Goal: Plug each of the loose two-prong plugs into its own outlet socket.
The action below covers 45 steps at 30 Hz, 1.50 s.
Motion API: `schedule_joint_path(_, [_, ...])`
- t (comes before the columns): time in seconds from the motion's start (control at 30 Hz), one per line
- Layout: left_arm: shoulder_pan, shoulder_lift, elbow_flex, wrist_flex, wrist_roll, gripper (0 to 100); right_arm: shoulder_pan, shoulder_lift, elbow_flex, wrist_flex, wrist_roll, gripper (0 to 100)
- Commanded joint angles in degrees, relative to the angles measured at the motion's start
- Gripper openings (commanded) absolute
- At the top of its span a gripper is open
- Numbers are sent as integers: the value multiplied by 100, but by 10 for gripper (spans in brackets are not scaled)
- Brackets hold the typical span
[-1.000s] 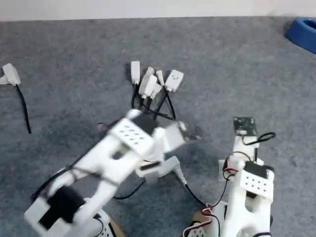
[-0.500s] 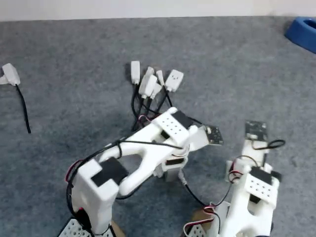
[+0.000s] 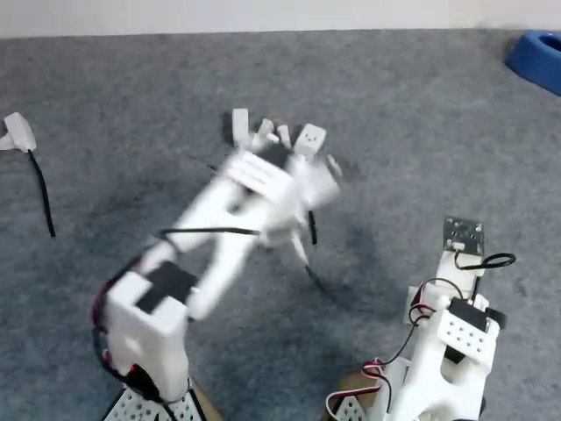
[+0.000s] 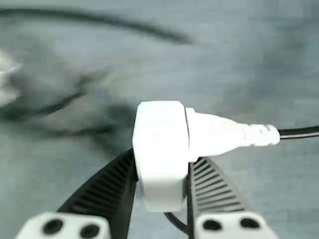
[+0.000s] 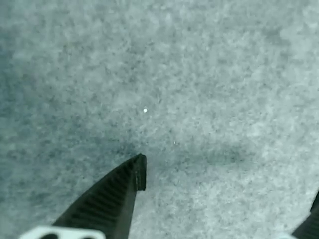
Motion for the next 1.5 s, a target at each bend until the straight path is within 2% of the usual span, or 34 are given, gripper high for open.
schedule_joint_path(0.0, [-1930, -567, -1525, 255, -492, 5, -163, -84, -31, -84, 53, 475])
schedule_joint_path(0.1, [-3240, -558, -2299, 18, -765, 5, -224, -84, -31, -84, 53, 475])
schedule_joint_path(0.2, [-4426, -558, -2598, -1020, -844, 5, -286, -84, -31, -84, 53, 475])
schedule_joint_path(0.3, [-5209, -549, -2580, -2066, -949, 5, -286, -84, -31, -84, 53, 475])
schedule_joint_path(0.43, [-5552, -127, -2580, -2136, -1275, 5, -338, -84, -31, -84, 53, 475])
schedule_joint_path(0.6, [-6000, 866, -2589, -3095, -1301, 5, -330, -57, -22, -75, 53, 475])
schedule_joint_path(0.77, [-6018, 1349, -2580, -3095, -1495, 8, -338, -66, -22, -75, 53, 475])
schedule_joint_path(0.83, [-6009, 1349, -2580, -3086, -1486, 40, -338, -66, -22, -75, 53, 475])
schedule_joint_path(0.97, [-5912, 1341, -2659, -2576, -1486, 200, -338, -48, -22, -75, 62, 475])
schedule_joint_path(1.03, [-5868, 1341, -2905, -2022, -1495, 236, -338, -48, -22, -75, 62, 475])
schedule_joint_path(1.17, [-5710, 1349, -3538, -800, -1433, 213, -338, -40, -22, -75, 62, 475])
schedule_joint_path(1.3, [-5508, 1349, -4312, 343, -800, 210, -338, -40, -22, -66, 70, 475])
schedule_joint_path(1.4, [-4892, 1393, -4866, 1442, -527, 213, -338, -40, -22, -66, 79, 475])
schedule_joint_path(1.47, [-4312, 1402, -4787, 1582, -193, 213, -338, -40, -22, -66, 79, 475])
